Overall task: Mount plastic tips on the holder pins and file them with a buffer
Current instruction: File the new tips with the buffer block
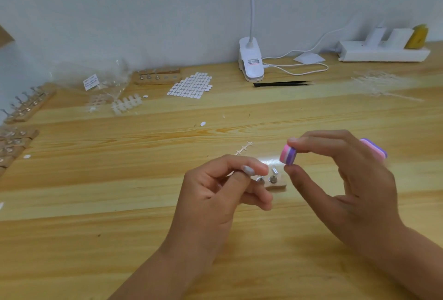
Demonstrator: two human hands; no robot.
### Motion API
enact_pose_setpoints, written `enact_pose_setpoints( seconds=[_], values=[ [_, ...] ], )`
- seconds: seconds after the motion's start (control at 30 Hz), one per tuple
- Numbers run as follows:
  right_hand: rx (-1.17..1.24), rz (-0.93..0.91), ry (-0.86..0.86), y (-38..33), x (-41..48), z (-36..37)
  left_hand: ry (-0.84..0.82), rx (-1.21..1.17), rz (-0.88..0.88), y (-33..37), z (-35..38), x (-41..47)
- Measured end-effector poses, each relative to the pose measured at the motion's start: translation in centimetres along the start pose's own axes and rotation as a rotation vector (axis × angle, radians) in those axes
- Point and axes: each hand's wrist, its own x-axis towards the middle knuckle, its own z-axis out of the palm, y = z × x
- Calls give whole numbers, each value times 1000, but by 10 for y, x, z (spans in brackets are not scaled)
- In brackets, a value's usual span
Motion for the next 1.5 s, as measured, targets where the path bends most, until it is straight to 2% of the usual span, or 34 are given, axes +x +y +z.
enact_pose_setpoints(
  seconds=[0.33,0.57,0.83,0.97,1.1,1.2,1.27,1.4,1.5],
  values=[
    [-32,-95,-28,-1,-1,-1,-56,74,-15,1,-1,0],
    [-5,-171,-51,0,-3,-1,-160,284,28,-1,-1,-3],
    [-59,-160,-49,4,3,-5,-231,282,17,2,-1,-6],
    [-59,-306,-107,-5,-3,-3,-271,284,21,3,1,-7],
    [-57,-186,-93,6,-1,-2,-270,267,-26,3,-2,-5],
    [19,-230,-89,-2,-3,-2,-293,268,-23,2,-2,-5],
    [-19,-270,-129,-3,-6,-1,-311,277,-6,2,-2,-6],
    [-74,-185,-110,7,-2,-4,-283,275,-35,2,-4,-4],
    [4,-245,-121,-1,-7,-1,-309,282,-11,2,-4,-4]
  ],
)
